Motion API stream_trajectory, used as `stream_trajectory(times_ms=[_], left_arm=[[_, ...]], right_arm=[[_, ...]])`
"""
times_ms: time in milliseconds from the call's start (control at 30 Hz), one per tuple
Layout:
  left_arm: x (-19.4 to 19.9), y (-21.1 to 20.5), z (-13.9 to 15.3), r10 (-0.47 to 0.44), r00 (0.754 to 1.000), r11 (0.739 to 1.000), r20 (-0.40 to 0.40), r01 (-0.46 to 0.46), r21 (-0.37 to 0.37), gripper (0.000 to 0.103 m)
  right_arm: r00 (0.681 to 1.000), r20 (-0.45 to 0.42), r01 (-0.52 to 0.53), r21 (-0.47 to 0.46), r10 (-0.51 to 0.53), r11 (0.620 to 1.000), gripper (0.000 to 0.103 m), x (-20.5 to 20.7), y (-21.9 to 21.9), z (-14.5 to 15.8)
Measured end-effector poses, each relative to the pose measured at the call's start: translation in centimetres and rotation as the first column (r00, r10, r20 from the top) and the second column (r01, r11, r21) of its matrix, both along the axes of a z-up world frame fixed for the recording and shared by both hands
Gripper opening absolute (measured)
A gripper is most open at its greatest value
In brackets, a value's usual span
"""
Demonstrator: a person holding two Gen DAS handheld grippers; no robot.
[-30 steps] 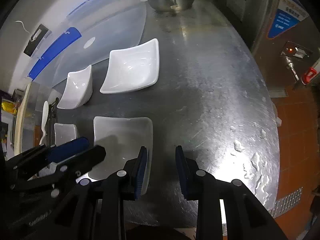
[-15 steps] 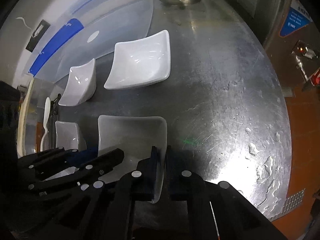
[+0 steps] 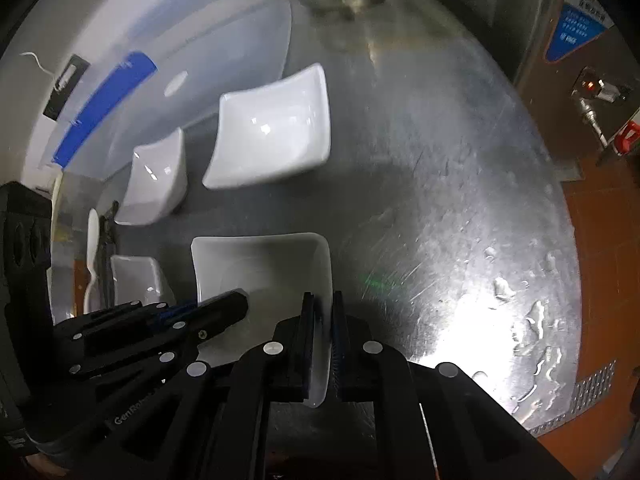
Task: Organize utensils
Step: 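Lift the dish with both grippers, lower it into the clear box, open both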
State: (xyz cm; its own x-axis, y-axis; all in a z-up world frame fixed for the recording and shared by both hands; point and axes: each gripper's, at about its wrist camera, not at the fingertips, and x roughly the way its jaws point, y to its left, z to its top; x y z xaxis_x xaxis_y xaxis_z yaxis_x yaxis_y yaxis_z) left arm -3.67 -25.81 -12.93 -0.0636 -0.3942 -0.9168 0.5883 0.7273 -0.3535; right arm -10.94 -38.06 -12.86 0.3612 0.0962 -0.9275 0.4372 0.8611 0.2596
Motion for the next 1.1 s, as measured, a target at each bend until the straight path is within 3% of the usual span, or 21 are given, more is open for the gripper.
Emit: stream_trajectory(times_ms=[133,267,400,500,600,733,867,1100], left_arm=[[0.2,-0.4,3.9,0.012,0.995,0.997,0.098,-0.004,-0.081,0.009],[2.3,-0.1,9.7,0.075,0.972,0.983,0.223,-0.034,-0.182,0.009],[8.6,0.8,15.5,0.124,0.941,0.969,0.314,-0.047,-0.242,0.009],[16.0,-0.1,17.3,0.098,0.935,0.981,0.341,-0.033,-0.192,0.009],[24.4,-2.1,15.1,0.068,0.966,0.992,0.248,-0.04,-0.116,0.009],[30.8,-4.0,9.5,0.047,0.994,0.998,0.098,-0.044,-0.034,0.009],[34.2,-5.5,3.9,0.038,0.999,0.999,-0.026,-0.038,0.006,0.009],[36.0,-5.9,-1.5,0.054,0.983,0.998,-0.177,-0.05,0.032,0.009]], right_arm=[[0.996,0.088,-0.02,-0.058,0.025,0.998,0.01,0.1,-0.1,4.3],[0.974,0.198,-0.085,-0.14,0.112,0.987,0.01,2.3,0.1,10.0],[0.929,0.291,-0.159,-0.244,0.229,0.957,0.01,9.1,1.2,16.6],[0.926,0.265,-0.187,-0.299,0.269,0.936,0.01,17.1,1.6,18.6],[0.956,0.166,-0.19,-0.279,0.242,0.941,0.01,25.1,0.5,17.1],[0.981,0.009,-0.188,-0.235,0.195,0.954,0.01,31.9,-1.1,12.3],[0.985,-0.097,-0.162,-0.24,0.143,0.957,0.011,35.3,-2.5,7.6],[0.968,-0.223,-0.162,-0.215,0.113,0.963,0.012,37.2,-3.5,2.5]])
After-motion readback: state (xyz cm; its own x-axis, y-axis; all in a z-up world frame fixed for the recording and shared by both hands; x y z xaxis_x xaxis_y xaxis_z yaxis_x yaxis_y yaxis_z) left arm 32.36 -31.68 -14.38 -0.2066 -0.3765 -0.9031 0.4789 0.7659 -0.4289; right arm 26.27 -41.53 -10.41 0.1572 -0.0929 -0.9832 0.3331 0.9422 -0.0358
